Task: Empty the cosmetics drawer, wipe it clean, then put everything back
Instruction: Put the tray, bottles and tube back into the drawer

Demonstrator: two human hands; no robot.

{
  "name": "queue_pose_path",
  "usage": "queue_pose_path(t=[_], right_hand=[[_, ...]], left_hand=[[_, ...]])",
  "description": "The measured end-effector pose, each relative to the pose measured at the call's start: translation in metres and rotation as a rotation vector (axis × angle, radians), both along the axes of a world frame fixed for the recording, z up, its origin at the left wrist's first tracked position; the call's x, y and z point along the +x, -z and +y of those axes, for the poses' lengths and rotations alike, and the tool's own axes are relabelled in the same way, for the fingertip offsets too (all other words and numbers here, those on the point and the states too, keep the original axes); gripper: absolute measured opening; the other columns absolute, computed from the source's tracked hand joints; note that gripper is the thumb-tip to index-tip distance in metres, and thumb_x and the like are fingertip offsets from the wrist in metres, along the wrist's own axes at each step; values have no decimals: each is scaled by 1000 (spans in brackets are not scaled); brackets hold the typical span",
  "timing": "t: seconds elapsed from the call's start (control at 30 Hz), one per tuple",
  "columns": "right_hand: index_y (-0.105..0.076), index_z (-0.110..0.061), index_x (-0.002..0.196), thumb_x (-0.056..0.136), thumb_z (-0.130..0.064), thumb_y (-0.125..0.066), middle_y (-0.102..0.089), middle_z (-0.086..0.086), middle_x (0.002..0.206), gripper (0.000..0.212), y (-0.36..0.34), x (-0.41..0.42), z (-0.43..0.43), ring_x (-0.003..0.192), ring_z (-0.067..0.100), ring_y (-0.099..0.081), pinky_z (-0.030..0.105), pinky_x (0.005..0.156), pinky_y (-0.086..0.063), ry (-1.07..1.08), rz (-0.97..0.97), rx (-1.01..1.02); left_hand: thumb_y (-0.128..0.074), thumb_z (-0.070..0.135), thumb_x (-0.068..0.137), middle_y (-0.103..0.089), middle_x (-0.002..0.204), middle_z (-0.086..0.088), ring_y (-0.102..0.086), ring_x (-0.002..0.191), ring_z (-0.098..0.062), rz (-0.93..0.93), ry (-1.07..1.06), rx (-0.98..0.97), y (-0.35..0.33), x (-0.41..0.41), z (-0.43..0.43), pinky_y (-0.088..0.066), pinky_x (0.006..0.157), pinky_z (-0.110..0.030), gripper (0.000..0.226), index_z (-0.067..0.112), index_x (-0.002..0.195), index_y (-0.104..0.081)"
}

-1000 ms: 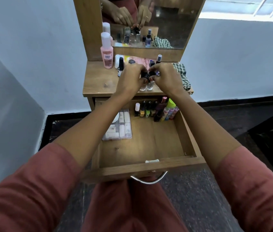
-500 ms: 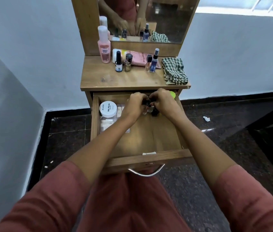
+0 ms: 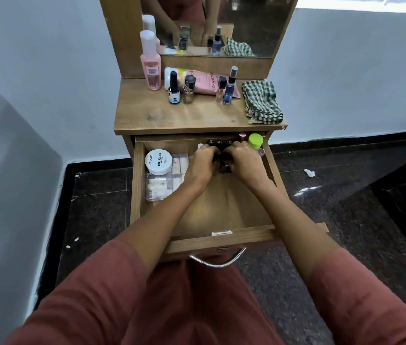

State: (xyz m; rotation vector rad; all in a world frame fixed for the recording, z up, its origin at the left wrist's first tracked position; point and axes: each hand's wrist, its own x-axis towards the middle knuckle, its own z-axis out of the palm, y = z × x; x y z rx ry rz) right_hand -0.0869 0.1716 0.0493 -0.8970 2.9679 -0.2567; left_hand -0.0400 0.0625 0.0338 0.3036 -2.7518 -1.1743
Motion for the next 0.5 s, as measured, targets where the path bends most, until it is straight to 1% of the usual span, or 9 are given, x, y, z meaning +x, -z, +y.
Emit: queue_pose_path(t=[0.13, 0.23, 0.3, 0.4, 0.47, 0.5], right_hand=[[-59, -8, 118, 84, -7, -50, -58, 15, 117, 35, 0, 2, -1, 111, 31, -48, 41, 88, -42, 9, -1, -7], [-59, -10, 118, 82, -5, -51, -59, 14, 116, 37, -3, 1, -2, 111, 31, -49, 40, 88, -42, 12, 4, -26], [-60, -10, 117, 83, -4, -51, -59, 14, 116, 36, -8, 0, -5, 112, 31, -49, 41, 89, -42, 14, 11, -52], [-63, -7, 110, 84, -4, -51, -62, 13, 112, 28, -20, -1, -11, 110, 30, -52, 39, 84, -45, 32, 24, -185], [-66, -4, 101, 85, -3, -51, -65, 15, 106, 22, -32, -2, -19, 101, 31, -57, 38, 79, -47, 33, 48, -329], [-67, -2, 97, 84, -2, -51, -66, 16, 102, 20, -38, -4, -24, 97, 31, -59, 37, 79, -48, 25, 64, -389]], left_hand=[[-51, -9, 74, -57, 107, -19, -58, 96, -32, 3, -25, 0, 2, 1, -1, -44, 81, -33, 37, 3, 107, -62], [-53, -10, 74, -57, 109, -21, -59, 96, -33, 23, -23, 31, 1, 3, -2, -48, 84, -39, 39, 1, 110, -61], [-52, -11, 75, -57, 108, -21, -61, 92, -31, 43, -29, 67, -1, 5, -3, -51, 80, -40, 36, -1, 108, -61], [-52, -11, 75, -59, 103, -19, -60, 91, -29, 91, -50, 79, -5, 6, -8, -52, 79, -41, 32, -2, 105, -62], [-54, -8, 78, -61, 102, -19, -60, 93, -29, 152, -66, 65, -12, 6, -15, -50, 82, -41, 27, -2, 103, -63], [-53, -5, 82, -62, 102, -19, -60, 93, -29, 194, -73, 55, -18, 6, -20, -48, 84, -38, 23, -3, 102, -63]])
